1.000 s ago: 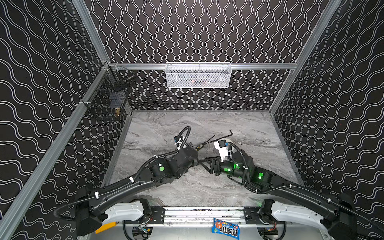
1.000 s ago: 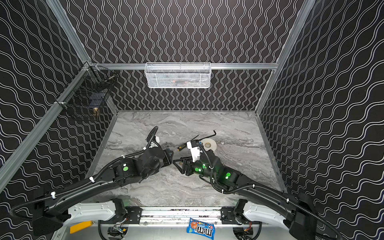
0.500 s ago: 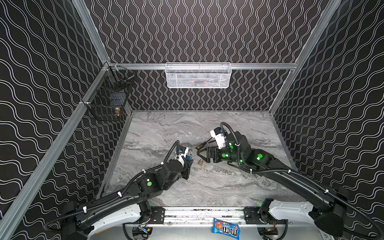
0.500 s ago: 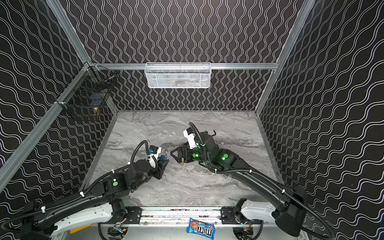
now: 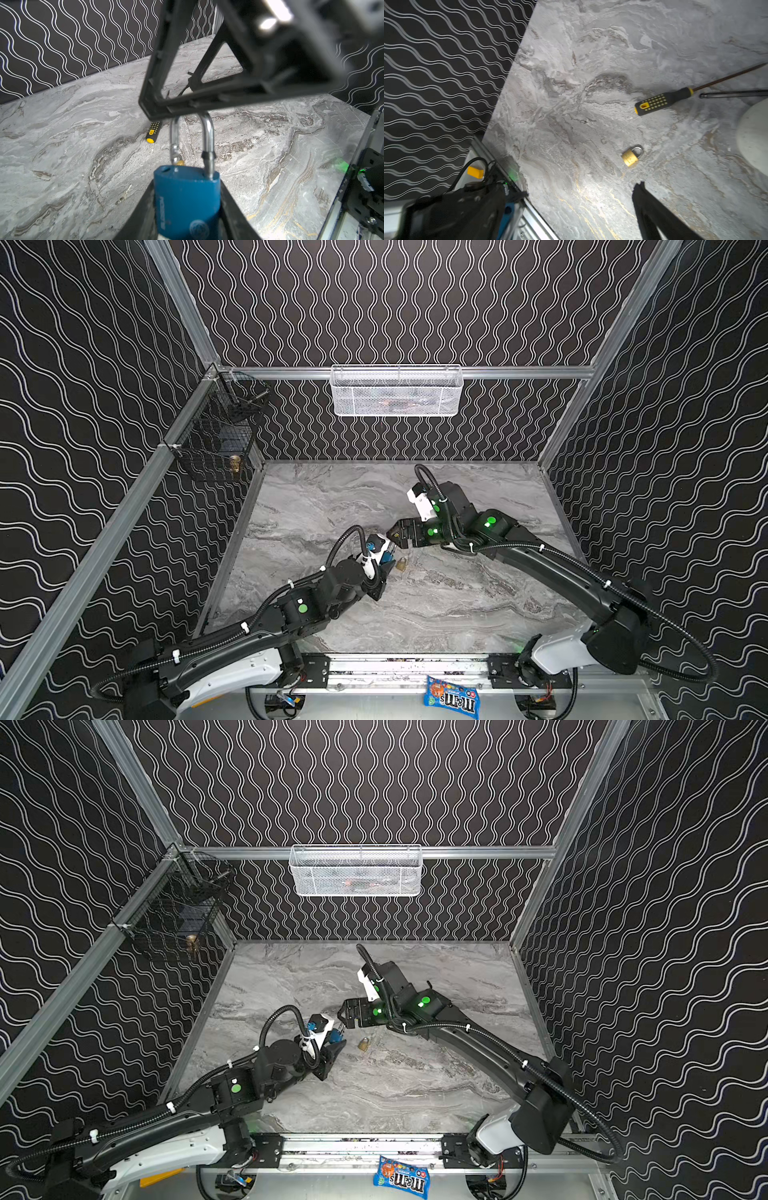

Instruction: Unlock with the key

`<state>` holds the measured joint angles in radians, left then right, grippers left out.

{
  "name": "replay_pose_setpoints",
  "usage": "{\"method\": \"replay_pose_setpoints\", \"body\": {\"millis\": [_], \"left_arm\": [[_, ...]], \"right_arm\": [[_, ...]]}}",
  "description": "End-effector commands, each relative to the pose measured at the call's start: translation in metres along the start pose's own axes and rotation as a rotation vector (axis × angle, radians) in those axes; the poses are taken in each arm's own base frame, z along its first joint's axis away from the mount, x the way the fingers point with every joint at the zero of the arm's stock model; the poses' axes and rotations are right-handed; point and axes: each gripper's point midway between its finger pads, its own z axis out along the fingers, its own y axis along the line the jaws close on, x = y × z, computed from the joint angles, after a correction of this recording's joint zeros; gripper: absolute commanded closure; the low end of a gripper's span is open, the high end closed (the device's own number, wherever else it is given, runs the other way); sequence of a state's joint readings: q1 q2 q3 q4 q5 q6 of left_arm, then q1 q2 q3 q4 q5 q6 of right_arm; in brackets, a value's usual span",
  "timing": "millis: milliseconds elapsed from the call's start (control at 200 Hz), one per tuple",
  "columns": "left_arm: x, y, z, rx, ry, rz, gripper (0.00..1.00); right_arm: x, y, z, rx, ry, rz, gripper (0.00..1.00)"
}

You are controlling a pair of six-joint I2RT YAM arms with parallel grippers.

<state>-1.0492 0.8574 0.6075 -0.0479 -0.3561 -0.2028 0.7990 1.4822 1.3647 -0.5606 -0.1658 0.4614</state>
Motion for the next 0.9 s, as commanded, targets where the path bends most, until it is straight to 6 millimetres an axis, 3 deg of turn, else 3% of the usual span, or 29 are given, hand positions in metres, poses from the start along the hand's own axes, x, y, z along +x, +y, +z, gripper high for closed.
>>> {"method": "replay_pose_setpoints", "body": {"millis": [0, 566, 771, 896], "left_arm": [[-0.017, 0.001, -0.003, -0.007, -0.065, 0.016, 1.00], [-0.015, 0.002, 0.004, -0.021, -0.068, 0.025, 1.00], [-0.007, 0.000, 0.008, -0.014, -0.046, -0.003, 1.00], [-0.005, -0.003, 0.008, 0.008, -0.057, -0.009, 1.00]], "right_arm": [[0.006, -0.009, 0.000, 0.050, 0.050, -0.031, 0.04], [0.034, -0.009, -0.016, -0.015, 0.139, -0.081, 0.05], [0.042, -0.021, -0.014, -0.054, 0.142, -0.041, 0.05], [0.040, -0.038, -0.009, -0.009, 0.133, -0.017, 0.05]]}}
